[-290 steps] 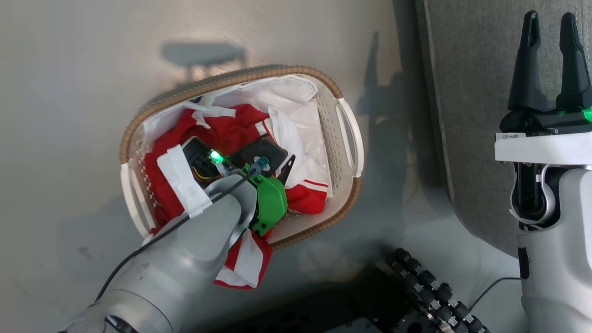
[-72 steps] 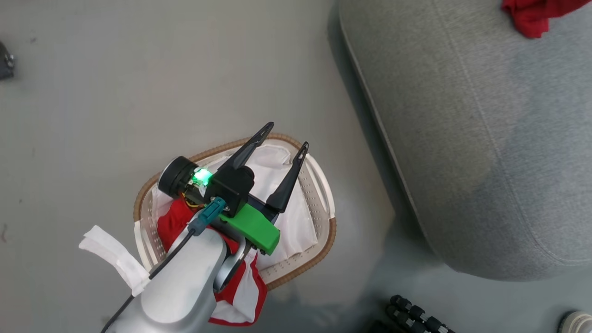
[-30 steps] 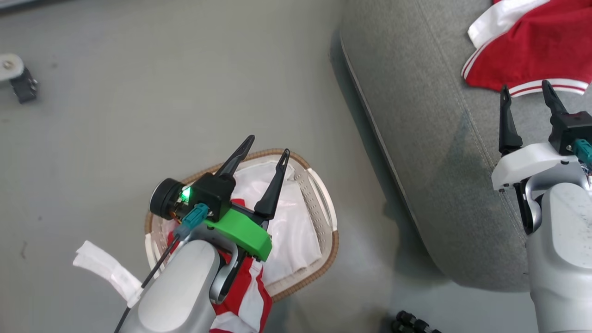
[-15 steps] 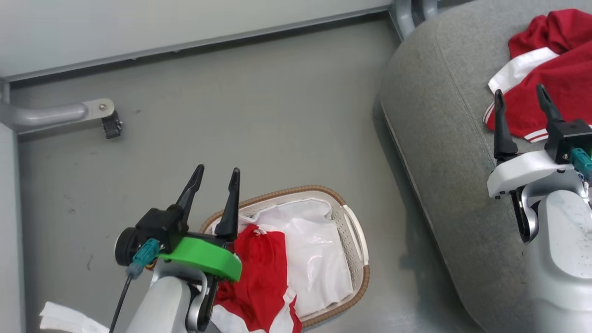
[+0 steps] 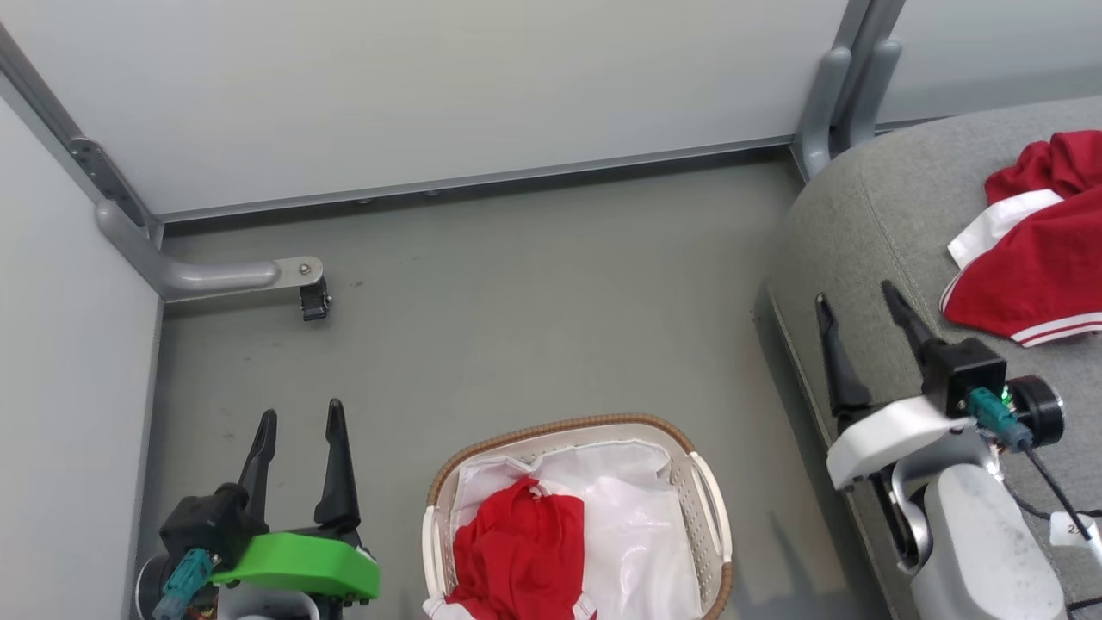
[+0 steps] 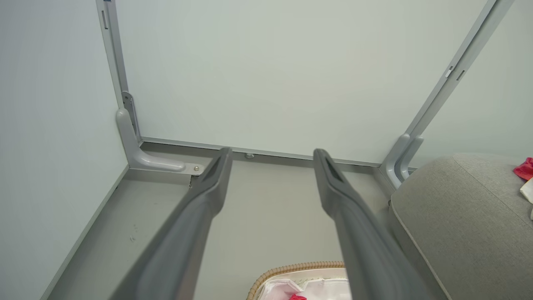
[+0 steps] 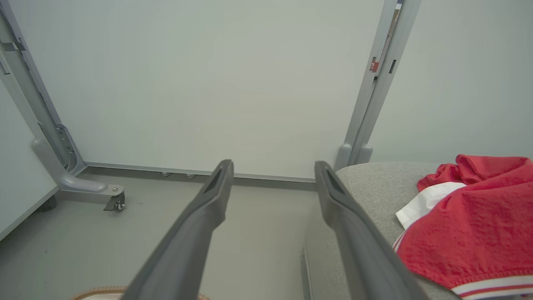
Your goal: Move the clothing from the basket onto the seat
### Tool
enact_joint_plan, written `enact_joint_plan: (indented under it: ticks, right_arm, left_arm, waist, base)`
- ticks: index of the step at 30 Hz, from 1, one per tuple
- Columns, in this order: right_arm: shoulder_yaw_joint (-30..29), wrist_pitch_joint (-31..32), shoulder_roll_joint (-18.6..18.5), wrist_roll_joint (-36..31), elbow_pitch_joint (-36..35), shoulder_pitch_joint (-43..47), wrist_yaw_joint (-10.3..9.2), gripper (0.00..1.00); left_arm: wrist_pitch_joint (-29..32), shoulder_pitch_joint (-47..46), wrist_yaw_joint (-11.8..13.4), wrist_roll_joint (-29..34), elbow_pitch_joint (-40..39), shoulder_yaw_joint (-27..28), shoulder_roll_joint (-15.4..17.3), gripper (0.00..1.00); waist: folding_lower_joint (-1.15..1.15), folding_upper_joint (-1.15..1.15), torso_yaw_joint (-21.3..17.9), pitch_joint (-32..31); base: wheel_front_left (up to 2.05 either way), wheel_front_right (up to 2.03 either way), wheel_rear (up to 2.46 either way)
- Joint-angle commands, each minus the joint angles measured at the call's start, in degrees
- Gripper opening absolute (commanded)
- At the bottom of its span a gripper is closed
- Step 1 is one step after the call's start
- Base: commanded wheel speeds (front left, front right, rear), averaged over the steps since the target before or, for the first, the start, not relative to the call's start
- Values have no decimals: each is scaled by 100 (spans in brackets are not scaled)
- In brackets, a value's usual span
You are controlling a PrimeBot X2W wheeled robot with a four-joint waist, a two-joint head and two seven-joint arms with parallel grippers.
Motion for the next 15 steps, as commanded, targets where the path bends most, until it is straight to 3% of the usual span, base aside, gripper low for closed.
enact_joint_plan:
  ticks: [1,5,15]
  right_arm:
    - [129,-2,-15,100,-50,186,-6,100]
    - [517,-2,-18,408,-153,614,-6,100]
    - [595,-2,-16,636,-164,984,-6,100]
  left_arm:
    - [-4,148,51,-38,-14,45,-1,100]
    - [-5,394,108,-133,-13,121,-1,100]
    - [-5,592,136,-233,70,1,-1,100]
  waist:
    - [0,48,166,-183]
    - [0,48,207,-247]
    - [0,48,206,-394]
  base:
    - [0,0,0]
    - [0,0,0]
    - [0,0,0]
